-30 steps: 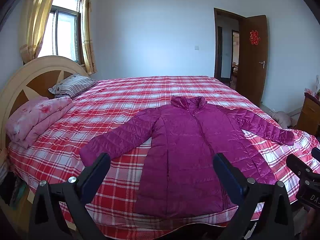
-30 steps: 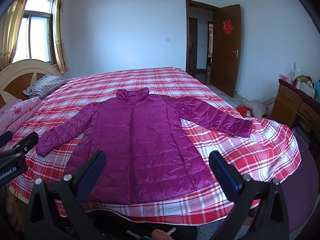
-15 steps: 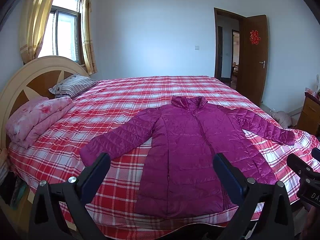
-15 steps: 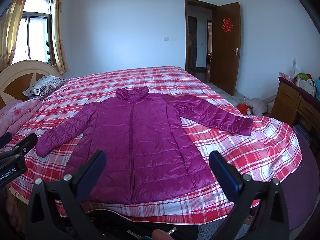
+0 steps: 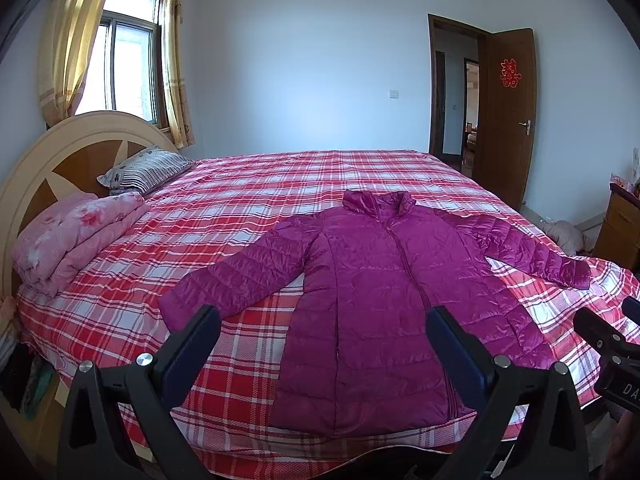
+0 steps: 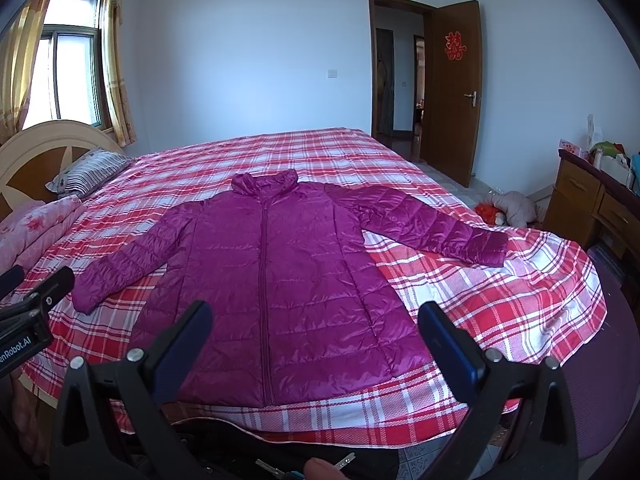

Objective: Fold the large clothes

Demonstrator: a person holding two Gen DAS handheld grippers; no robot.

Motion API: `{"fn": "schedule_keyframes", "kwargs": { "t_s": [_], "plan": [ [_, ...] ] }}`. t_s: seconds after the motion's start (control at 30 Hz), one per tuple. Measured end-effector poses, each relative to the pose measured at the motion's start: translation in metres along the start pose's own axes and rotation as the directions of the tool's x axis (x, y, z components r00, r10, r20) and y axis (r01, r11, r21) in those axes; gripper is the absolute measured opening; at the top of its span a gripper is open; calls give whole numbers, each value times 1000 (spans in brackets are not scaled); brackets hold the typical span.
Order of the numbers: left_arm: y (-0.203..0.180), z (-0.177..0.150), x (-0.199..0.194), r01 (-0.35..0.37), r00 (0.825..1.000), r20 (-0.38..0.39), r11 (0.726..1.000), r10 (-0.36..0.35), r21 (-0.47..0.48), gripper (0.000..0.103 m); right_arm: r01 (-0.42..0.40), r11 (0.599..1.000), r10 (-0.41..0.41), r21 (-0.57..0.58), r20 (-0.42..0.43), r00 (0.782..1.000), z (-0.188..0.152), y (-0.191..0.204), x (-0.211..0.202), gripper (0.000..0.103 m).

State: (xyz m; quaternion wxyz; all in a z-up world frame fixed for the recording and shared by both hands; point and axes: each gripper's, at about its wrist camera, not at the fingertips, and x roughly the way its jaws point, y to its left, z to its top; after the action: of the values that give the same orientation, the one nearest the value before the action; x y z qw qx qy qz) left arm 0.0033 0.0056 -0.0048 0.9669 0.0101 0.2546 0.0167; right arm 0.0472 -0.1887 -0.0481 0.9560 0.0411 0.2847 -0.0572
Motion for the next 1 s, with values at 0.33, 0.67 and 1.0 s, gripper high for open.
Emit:
{"fn": "schedule_keyframes", "kwargs": {
  "t_s": [0.33,0.67,1.0],
  "plan": [
    [1,0,0,-3,1000,2,1000,3,-2,102,-2,1000,2,4,-2,1000,0,-1,1,103],
    [4,2,3,-7,1000,0,1000,7,-5,102,-6,1000,6,13,-9,1000,-2,-1,3,103],
    [5,3,6,-2,1000,-8,1000,2,-3,102,-25,999,25,21,-12,1000,-2,-2,6,103]
  ]
}}
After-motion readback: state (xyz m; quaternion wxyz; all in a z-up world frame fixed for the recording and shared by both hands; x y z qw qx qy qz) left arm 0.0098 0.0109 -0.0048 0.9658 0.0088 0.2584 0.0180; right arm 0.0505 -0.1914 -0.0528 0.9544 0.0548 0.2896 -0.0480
